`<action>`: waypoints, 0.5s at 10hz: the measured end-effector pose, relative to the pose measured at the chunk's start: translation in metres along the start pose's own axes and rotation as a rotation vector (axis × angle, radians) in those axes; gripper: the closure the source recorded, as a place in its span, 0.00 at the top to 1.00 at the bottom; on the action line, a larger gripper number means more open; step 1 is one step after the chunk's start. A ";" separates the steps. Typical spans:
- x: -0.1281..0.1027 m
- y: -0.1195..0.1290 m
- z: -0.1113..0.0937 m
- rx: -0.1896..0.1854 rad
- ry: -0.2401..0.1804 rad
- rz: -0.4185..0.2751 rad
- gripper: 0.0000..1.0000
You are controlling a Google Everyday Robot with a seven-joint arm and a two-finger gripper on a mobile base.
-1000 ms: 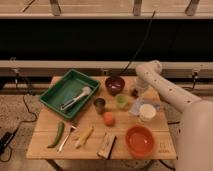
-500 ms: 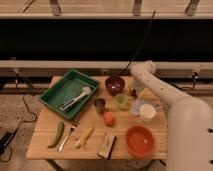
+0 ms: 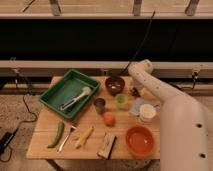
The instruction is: Place grapes in purple bowl
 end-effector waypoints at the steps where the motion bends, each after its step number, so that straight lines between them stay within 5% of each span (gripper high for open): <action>1: 0.003 0.005 0.005 -0.019 0.015 -0.006 0.65; 3: 0.006 0.013 0.011 -0.043 0.026 -0.008 0.58; 5: 0.010 0.021 0.010 -0.057 0.018 0.018 0.36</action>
